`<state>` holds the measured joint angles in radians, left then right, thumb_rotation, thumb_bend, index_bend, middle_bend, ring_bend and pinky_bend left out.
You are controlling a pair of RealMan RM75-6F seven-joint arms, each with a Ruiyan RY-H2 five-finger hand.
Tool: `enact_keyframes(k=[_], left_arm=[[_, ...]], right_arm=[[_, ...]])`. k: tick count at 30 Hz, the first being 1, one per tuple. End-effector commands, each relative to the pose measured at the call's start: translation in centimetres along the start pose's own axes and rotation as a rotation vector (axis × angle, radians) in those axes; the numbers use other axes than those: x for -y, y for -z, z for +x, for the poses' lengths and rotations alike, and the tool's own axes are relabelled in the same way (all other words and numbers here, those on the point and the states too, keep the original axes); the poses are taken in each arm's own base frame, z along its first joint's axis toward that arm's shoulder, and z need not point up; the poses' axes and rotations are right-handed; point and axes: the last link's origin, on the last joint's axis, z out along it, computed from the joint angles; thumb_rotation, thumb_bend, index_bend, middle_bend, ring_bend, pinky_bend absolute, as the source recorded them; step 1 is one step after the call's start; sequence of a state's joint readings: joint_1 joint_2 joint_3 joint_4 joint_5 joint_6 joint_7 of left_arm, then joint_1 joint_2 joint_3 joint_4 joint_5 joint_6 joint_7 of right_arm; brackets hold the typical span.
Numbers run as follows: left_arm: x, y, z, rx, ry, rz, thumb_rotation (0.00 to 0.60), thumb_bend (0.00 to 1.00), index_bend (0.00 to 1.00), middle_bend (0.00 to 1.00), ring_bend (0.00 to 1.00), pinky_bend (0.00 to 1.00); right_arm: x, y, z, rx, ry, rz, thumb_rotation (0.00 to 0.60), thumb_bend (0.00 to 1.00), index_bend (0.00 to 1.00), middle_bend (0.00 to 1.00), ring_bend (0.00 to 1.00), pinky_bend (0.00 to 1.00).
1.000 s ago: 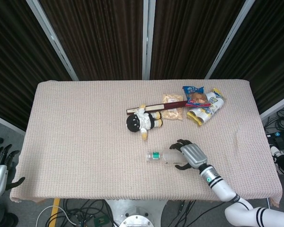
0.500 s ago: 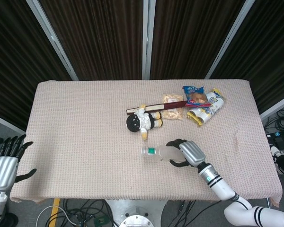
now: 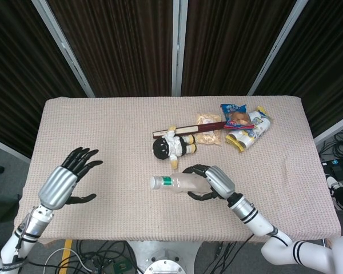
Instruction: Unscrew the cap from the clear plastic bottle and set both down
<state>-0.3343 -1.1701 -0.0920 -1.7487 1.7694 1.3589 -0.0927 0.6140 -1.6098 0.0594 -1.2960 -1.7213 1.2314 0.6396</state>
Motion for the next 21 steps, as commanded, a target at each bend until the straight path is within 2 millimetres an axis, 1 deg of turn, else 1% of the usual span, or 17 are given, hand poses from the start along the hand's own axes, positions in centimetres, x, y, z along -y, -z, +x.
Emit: enact_keyframes(k=[1, 10, 14, 21], left_arm=[[-1.4, -1.7, -0.5, -0.012, 0.048, -0.05, 0.6, 0.11, 0.18, 0.04, 0.02, 0.0], [-3.6, -4.7, -1.9, -0.068, 0.06, -0.12, 0.6, 0.11, 0.14, 0.04, 0.02, 0.0], [-4.4, -5.3, -2.4, -0.075, 0.074, -0.139, 0.6, 0.11, 0.14, 0.04, 0.02, 0.0], [-5.5, -6.1, -3.3, -0.075, 0.123, -0.174, 0.6, 0.11, 0.14, 0.04, 0.02, 0.0]], right_arm=[[0.2, -0.6, -0.3, 0.003, -0.014, 0.007, 0.6, 0.43, 0.54, 0.47, 0.33, 0.45], [1.1, -2.3, -1.3, 0.024, -0.054, 0.033, 0.6, 0.47, 0.55, 0.48, 0.33, 0.45], [1.4, -2.8, -1.4, 0.025, -0.065, 0.039, 0.6, 0.5, 0.55, 0.48, 0.33, 0.45], [1.7, -3.1, -1.6, 0.026, -0.072, 0.034, 0.6, 0.51, 0.55, 0.48, 0.33, 0.45]])
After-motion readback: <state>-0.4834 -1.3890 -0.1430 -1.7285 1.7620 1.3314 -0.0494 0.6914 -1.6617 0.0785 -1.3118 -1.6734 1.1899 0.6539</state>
